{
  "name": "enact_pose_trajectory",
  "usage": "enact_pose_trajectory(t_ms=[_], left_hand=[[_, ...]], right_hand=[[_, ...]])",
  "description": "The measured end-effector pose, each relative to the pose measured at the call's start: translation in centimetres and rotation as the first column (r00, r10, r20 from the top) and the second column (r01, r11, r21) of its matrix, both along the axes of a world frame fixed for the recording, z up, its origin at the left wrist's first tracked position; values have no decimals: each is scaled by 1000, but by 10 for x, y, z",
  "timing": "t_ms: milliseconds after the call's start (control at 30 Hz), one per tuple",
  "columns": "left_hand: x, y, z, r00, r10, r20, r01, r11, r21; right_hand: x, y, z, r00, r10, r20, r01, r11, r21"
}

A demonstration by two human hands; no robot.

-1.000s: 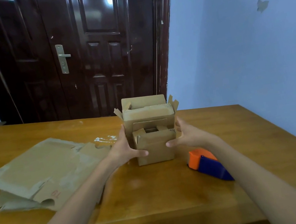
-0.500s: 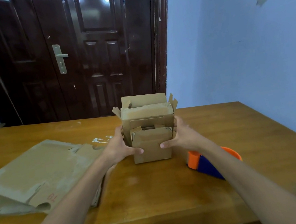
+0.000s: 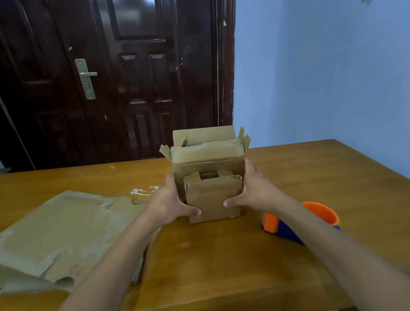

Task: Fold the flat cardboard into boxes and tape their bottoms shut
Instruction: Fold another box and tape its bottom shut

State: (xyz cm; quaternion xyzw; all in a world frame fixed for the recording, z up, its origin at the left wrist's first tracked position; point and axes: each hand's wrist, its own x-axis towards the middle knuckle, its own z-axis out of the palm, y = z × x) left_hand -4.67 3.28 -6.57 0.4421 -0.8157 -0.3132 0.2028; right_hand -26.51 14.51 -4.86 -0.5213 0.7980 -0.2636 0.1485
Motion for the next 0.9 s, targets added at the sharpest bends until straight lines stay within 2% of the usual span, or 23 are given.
enact_pose_trajectory(t_ms=[200, 333, 400, 533, 633, 767, 900], left_hand=[[1, -3, 6, 999, -49, 18, 48, 997, 53], [24, -4, 20, 978, -106, 177, 103, 994, 25], [55, -7, 30, 961, -90, 261, 105, 993, -46], [138, -14, 38, 946, 55, 321, -14, 992, -127], [192, -10, 30, 926, 144, 349, -100, 985, -143], [249, -9, 9, 841, 313, 442, -240, 947, -216], [287, -16, -9, 755, 450, 478, -370, 893, -256]], right_hand=[[-2, 0, 4, 1000, -24, 1, 24, 999, 40], [-2, 14, 15, 999, -37, 30, 34, 996, 84], [2, 28, 25, 997, -66, -36, 69, 992, 102], [36, 65, 38, 966, -113, -234, 139, 986, 97], [82, 83, 31, 948, -38, -315, 51, 998, 33], [147, 71, 16, 940, 122, -319, -109, 992, 58], [196, 39, -3, 947, 245, -206, -235, 969, 71]])
